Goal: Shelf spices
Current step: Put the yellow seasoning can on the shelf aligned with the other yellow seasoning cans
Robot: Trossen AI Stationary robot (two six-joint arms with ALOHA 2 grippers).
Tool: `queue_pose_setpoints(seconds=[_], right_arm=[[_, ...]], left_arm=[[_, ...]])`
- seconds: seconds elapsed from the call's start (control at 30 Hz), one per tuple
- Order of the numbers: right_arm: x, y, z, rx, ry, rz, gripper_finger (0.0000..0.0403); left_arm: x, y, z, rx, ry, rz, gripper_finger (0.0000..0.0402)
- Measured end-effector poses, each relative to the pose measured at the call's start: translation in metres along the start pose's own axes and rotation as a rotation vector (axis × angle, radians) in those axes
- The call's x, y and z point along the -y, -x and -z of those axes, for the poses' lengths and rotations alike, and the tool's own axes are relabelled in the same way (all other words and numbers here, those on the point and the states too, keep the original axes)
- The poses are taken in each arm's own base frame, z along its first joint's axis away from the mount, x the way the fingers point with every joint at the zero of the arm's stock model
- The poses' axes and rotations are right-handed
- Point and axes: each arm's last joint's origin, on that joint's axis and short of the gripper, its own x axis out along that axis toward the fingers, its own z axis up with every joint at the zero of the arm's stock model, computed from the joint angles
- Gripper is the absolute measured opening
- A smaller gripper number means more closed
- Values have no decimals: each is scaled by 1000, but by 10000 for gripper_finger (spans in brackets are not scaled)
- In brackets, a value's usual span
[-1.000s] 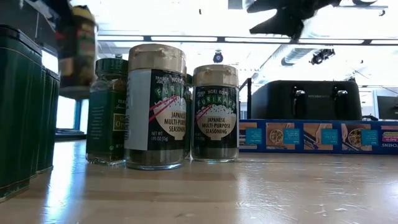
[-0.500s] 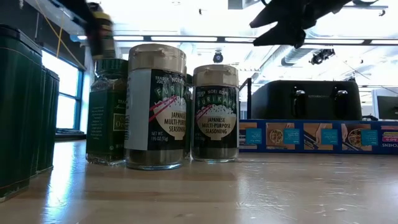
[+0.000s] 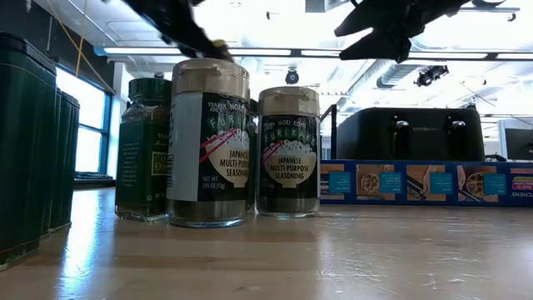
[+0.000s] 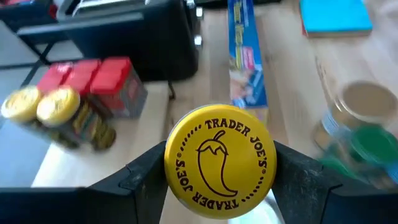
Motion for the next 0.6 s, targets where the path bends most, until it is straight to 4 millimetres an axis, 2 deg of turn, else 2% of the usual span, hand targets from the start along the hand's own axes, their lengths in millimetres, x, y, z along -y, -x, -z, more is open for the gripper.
queue_pose_setpoints(seconds=[0.2, 0.33, 0.6], right_arm=[[1, 0, 2, -15, -14, 5, 281], [1, 0, 2, -16, -36, 6, 281], [1, 0, 4, -36, -58, 13, 281]], left_arm=[[-40, -40, -18, -33, -67, -22, 230], [-59, -67, -27, -73, -103, -33, 231], [-83, -101, -23, -214, -132, -28, 239]])
